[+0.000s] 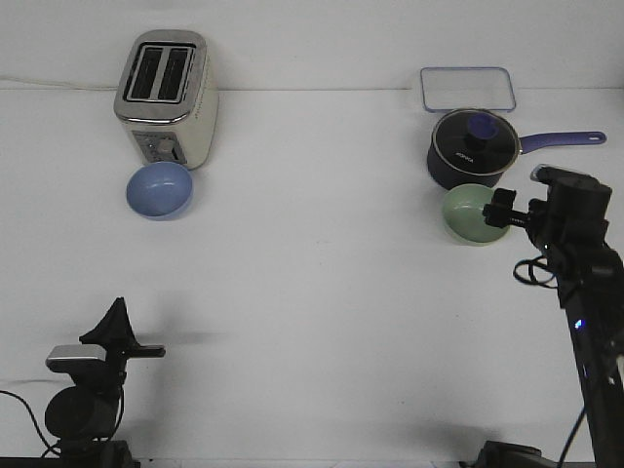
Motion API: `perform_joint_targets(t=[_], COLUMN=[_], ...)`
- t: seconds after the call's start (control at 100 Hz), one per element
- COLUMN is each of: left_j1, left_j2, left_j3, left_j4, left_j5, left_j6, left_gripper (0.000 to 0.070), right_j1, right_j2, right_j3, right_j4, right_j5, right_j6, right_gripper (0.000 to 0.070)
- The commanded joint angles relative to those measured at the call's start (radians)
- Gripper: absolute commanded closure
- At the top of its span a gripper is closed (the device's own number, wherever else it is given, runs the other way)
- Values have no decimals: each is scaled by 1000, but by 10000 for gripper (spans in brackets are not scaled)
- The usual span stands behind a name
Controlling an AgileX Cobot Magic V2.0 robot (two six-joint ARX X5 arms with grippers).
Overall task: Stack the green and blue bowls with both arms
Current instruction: 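Reach the right gripper forward and grasp the rim of the pale green bowl, then drag the green bowl with the right gripper toward the table center, nearer the robot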
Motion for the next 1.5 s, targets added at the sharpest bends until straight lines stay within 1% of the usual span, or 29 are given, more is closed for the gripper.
perform_joint_targets(t=[0.0, 0.18, 0.36, 0.49, 0.52, 0.55, 0.62, 0.71, 0.74, 0.77, 0.82, 0.83, 0.84, 0.9, 1.0, 1.12, 1.29, 1.42, 1.49], left_j1=[0, 0, 0, 0, 0, 0, 0, 0, 0, 0, 0, 0, 0, 0, 0, 0, 0, 0, 0], left_j2=[-1, -1, -1, -1, -1, -1, -1, -1, -1, -1, -1, -1, -1, -1, -1, -1, -1, -1, -1], left_j3=[-19, -19, -19, -19, -19, -19, -19, -19, -19, -19, -19, -19, -19, -19, -19, -19, -19, -19, -19], left_j4=[11, 10, 11, 11, 11, 10, 11, 10, 11, 11, 10, 11, 11, 10, 11, 11, 11, 10, 11], left_j5=[2, 2, 2, 2, 2, 2, 2, 2, 2, 2, 2, 2, 2, 2, 2, 2, 2, 2, 2], left_j6=[-4, -4, -4, -4, -4, -4, -4, -4, -4, -4, -4, -4, -4, -4, -4, -4, -4, -4, -4], left_gripper=[686, 686, 686, 686, 686, 686, 686, 686, 686, 686, 686, 686, 686, 686, 686, 686, 686, 686, 686], right_j1=[-17, -55, -65, -71, -71, -70, -70, -69, -69, -69, -69, -69, -69, -69, -71, -71, -70, -50, -21], right_j2=[109, 328, 460, 521, 534, 543, 557, 563, 563, 563, 563, 562, 562, 561, 547, 473, 307, 177, 119], right_j3=[56, 166, 193, 193, 193, 193, 193, 193, 193, 193, 193, 193, 193, 197, 221, 229, 229, 228, 227], right_j4=[-12, -41, -14, -2, -2, -3, -6, -11, -11, -10, -10, -10, -10, -20, -73, -104, -159, -214, -257], right_j5=[-19, -60, -65, -134, -143, -150, -161, -170, -177, -185, -195, -198, -201, -217, -216, -226, -296, -394, -399], right_j6=[-9, -11, -19, -18, -18, -18, -19, -21, -24, -26, -31, -31, -31, -33, -47, -50, -49, -41, -42], right_gripper=[121, 121, 121, 125, 137, 171, 282, 342, 403, 492, 661, 690, 700, 700, 700, 700, 700, 700, 700])
